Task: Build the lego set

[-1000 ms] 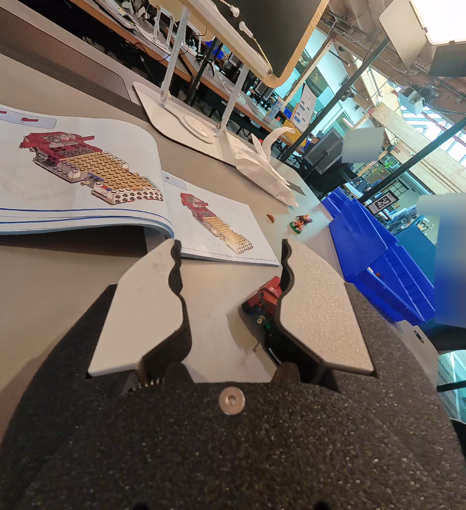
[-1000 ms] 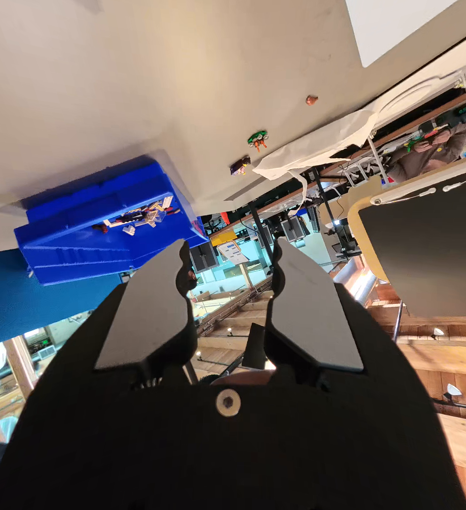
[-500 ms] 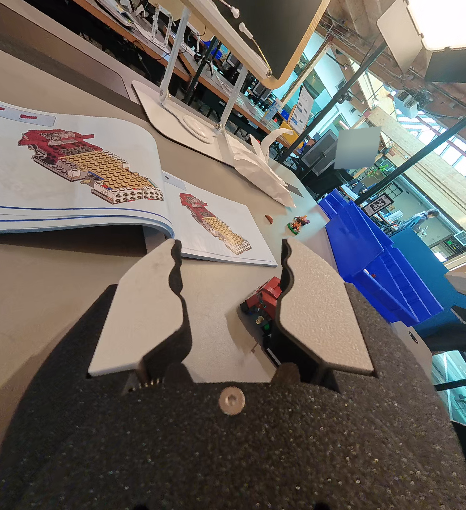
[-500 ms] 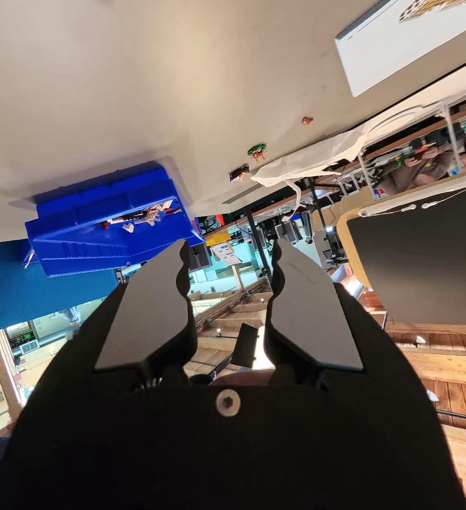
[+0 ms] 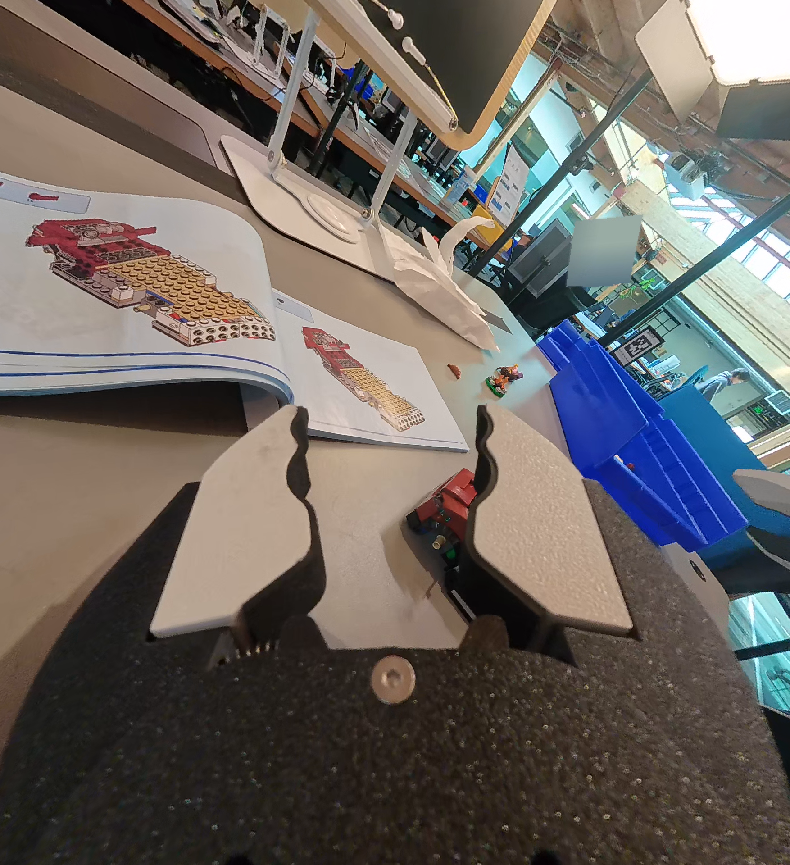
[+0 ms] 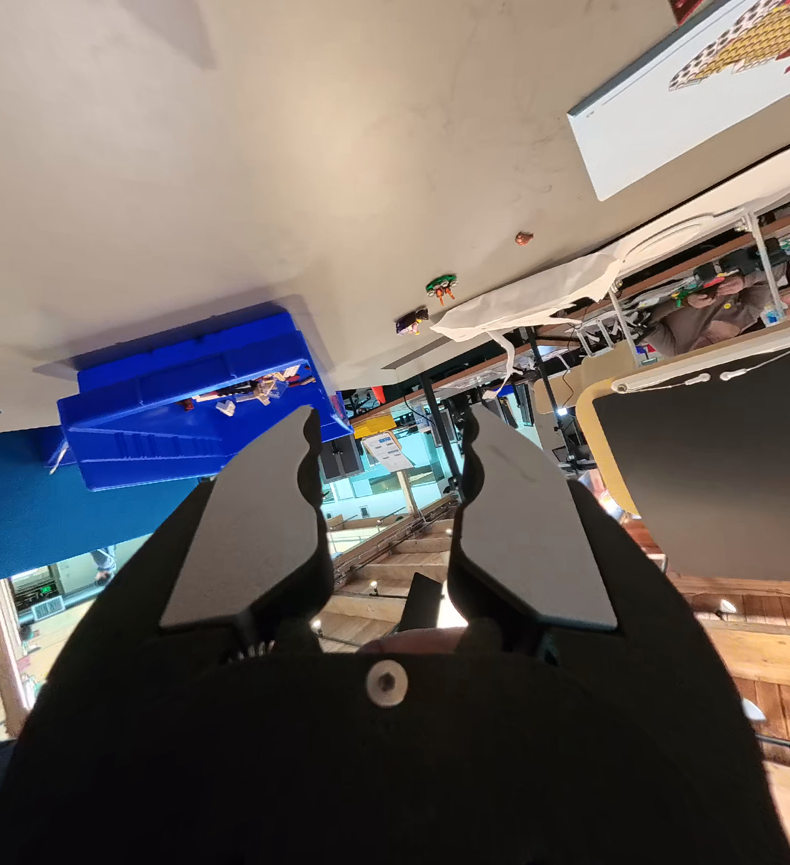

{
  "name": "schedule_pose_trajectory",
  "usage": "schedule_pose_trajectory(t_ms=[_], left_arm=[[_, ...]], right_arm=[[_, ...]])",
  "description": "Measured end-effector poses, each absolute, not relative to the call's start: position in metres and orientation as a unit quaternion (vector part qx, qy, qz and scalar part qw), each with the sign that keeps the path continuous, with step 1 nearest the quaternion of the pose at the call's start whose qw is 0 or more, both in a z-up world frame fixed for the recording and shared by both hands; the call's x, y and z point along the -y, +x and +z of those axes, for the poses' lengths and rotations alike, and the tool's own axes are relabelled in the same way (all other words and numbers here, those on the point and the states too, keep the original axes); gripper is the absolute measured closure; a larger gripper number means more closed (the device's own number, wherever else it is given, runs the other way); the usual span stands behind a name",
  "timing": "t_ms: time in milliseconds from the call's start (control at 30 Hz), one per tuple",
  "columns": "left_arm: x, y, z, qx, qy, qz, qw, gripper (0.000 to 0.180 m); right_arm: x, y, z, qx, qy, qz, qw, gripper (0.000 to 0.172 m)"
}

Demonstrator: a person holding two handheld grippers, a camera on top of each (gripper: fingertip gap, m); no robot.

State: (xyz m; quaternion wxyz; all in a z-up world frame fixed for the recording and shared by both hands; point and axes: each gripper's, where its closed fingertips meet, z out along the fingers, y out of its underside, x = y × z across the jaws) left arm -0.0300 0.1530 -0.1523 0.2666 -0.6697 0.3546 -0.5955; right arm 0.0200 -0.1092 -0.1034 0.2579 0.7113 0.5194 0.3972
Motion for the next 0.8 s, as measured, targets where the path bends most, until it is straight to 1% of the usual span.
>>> schedule_pose_trajectory(t_ms=[133, 333, 400, 500, 567, 633, 800], left_arm=[[-0.153, -0.029, -0.153, -0.355, -0.67, -0.597, 0.262, 0.111], [-0.15, -0.03, -0.152, -0.361, -0.666, -0.597, 0.263, 0.111], [-0.15, -0.03, -0.151, -0.36, -0.665, -0.601, 0.259, 0.111], [-0.145, -0.031, -0.151, -0.363, -0.662, -0.607, 0.247, 0.111], [-0.142, -0.032, -0.151, -0.368, -0.661, -0.607, 0.244, 0.111], [-0.139, -0.032, -0.151, -0.374, -0.659, -0.605, 0.246, 0.111], [-0.132, -0.031, -0.152, -0.395, -0.653, -0.593, 0.255, 0.111]], right_arm=[[0.108, 0.019, -0.108, -0.526, 0.707, 0.393, 0.262, 0.114], [0.099, 0.015, -0.111, -0.524, 0.722, 0.385, 0.236, 0.114], [0.1, 0.018, -0.119, -0.517, 0.738, 0.375, 0.219, 0.114], [0.102, 0.028, -0.142, -0.473, 0.801, 0.325, 0.172, 0.114], [0.099, 0.035, -0.16, -0.427, 0.849, 0.288, 0.116, 0.114], [0.09, 0.042, -0.178, -0.36, 0.897, 0.253, 0.04, 0.114], [0.054, 0.053, -0.201, -0.157, 0.952, 0.158, -0.209, 0.12]])
